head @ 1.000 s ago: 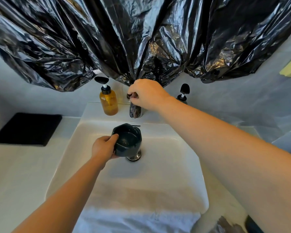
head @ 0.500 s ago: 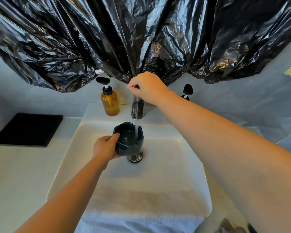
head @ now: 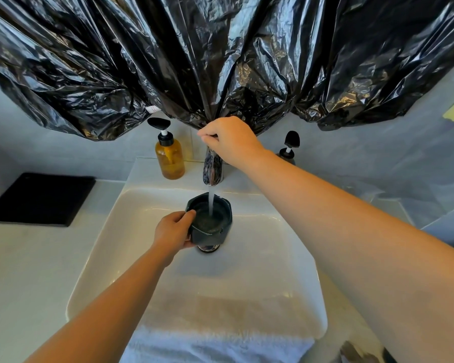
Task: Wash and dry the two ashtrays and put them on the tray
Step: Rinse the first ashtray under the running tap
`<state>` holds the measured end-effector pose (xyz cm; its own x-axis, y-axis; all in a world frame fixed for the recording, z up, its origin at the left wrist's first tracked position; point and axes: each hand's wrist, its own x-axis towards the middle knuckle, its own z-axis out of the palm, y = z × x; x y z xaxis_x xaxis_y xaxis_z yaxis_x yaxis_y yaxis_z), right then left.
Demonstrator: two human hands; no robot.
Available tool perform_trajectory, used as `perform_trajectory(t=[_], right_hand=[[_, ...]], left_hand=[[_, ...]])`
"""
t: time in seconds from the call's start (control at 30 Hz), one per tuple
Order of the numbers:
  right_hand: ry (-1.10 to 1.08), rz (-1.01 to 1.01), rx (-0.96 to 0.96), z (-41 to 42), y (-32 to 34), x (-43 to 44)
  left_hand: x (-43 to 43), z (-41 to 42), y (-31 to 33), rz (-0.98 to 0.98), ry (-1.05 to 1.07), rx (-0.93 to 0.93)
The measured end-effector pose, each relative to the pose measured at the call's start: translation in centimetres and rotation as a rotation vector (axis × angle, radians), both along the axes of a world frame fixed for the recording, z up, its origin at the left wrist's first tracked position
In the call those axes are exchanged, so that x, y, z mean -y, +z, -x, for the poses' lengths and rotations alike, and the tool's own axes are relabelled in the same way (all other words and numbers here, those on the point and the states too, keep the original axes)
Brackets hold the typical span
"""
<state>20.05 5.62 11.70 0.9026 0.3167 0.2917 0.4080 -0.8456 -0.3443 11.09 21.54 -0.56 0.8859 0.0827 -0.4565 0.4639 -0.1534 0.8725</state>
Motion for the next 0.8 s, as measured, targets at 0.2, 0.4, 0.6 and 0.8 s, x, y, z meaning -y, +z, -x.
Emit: perform_trajectory(t=[0.2, 0.4, 0.6, 0.8], right_hand=[[-0.010, -0.100, 0.001, 2.8, -0.9, 1.8], [-0.095, -0.161, -0.073, 6.8, -3.9, 3.5], [-0.207, -0.194, -0.211, 8.4, -7.2, 4.4], [-0.349, -0.475, -0.423, 9.5, -12.3, 4.5]], left_hand=[[0.8, 0.8, -0.4, 0.080, -0.043, 0.006], [-0.9, -0.1, -0.6, 0.054, 0.016, 0.024], [-0.5, -1.0, -0.8, 0.068, 0.009, 0.056], [0.3, 0.0, -3.9, 0.103, -0.100, 0.055]])
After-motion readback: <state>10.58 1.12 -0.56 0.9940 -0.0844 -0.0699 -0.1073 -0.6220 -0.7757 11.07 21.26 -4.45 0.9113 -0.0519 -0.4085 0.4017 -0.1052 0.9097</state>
